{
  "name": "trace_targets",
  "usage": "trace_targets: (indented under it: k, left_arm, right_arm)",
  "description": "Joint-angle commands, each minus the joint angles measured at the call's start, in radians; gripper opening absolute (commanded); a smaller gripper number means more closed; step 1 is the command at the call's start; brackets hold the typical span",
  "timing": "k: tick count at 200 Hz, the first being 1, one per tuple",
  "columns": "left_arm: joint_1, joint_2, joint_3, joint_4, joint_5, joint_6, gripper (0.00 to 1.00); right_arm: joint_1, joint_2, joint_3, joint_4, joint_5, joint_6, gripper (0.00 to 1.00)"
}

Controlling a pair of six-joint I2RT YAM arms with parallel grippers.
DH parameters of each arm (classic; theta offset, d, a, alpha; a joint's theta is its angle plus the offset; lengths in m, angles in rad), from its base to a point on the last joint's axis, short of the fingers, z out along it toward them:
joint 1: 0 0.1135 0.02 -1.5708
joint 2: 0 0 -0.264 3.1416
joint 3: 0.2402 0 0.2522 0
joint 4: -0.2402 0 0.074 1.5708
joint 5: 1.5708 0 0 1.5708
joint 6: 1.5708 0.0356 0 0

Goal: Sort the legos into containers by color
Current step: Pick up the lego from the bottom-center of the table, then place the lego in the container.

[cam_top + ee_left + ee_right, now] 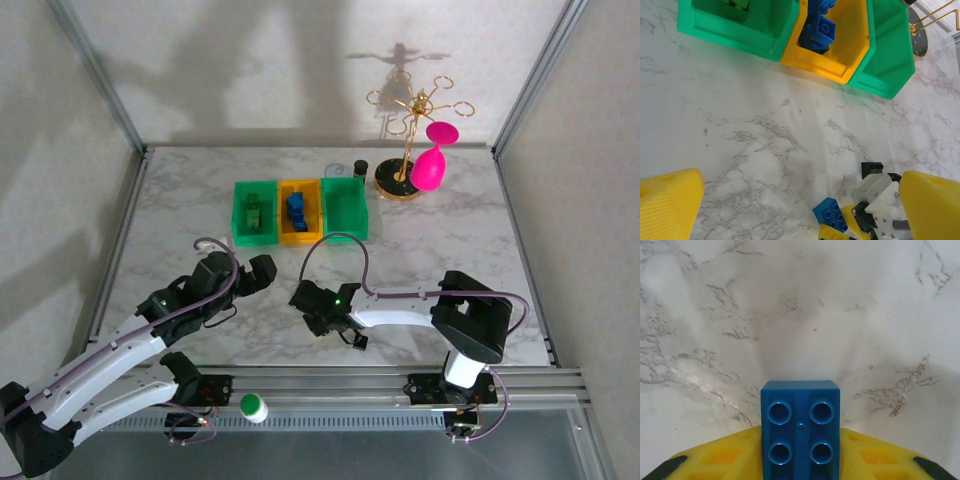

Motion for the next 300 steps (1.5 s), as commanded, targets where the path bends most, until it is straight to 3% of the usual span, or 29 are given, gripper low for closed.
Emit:
trace_targets:
  k: [1, 74, 115, 196, 300]
  left_arm:
    - [-0.008, 0.002, 0.011, -0.008, -0.032, 0.013, 1.00]
    - [-0.004, 0.005, 0.049, -0.012, -0.081, 0.042, 0.99]
    - [0.023, 0.036, 0.074, 0.018, -0.090, 0.077, 0.99]
    - [0.176, 0.118, 0.114, 0.107, -0.011, 0.129, 0.99]
    - [0.230, 0.165, 0.086, 0.174, 0.011, 0.105, 1.00]
  right_arm:
    - [-0.016, -0.038, 0.024, -0.005, 0.007, 0.018, 0.37]
    - [-0.100, -0.115, 0.087, -0.007, -0.024, 0.027, 0.35]
    - [-0.173, -0.076, 0.212, -0.001, -0.016, -0.011, 0.35]
    - [-0.345, 0.207, 0.576, 0.088, 0.027, -0.113, 0.35]
    - [-0.442, 0.503, 0.853, 0.143, 0.006, -0.167, 0.38]
